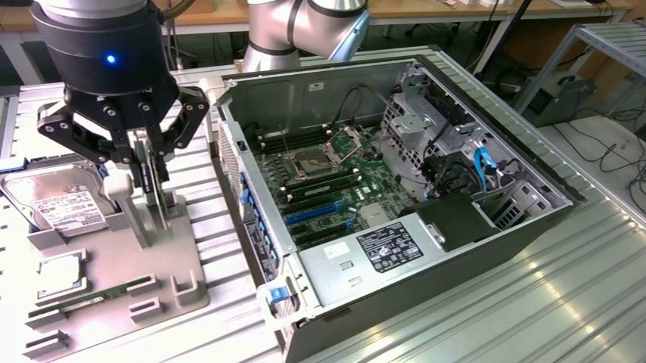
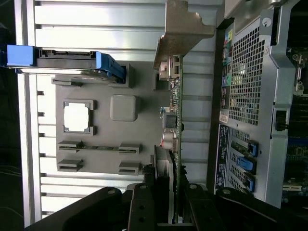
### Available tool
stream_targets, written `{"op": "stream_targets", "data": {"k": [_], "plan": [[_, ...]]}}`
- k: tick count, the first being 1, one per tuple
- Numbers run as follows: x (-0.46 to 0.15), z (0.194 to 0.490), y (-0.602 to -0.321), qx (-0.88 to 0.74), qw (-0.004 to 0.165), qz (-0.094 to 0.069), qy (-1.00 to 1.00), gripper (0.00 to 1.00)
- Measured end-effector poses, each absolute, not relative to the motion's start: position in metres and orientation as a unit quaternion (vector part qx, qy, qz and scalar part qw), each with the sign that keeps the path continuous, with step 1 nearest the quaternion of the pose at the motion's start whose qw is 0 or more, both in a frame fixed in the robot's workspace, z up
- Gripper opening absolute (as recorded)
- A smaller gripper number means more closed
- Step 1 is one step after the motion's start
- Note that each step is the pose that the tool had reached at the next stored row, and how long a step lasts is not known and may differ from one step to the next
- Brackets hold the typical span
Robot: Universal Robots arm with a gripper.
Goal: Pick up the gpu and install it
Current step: 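Pick up the gpu and move the gpu toward the slot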
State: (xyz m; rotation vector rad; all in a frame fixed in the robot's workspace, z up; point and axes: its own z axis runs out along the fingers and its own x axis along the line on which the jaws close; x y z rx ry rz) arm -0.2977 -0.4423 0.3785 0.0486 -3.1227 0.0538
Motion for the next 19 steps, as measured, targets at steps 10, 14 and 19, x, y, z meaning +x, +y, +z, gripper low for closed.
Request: {"op": "stream_targets", "data": {"k": [10, 14, 19], "plan": [[-0.297, 0.388, -0.442, 0.016, 0.009, 0.017, -1.000, 0.28], [-0.296, 0.391, -0.442, 0.016, 0.010, 0.017, -1.000, 0.28], [-0.295, 0.395, -0.442, 0.016, 0.010, 0.017, -1.000, 0.28]]}}
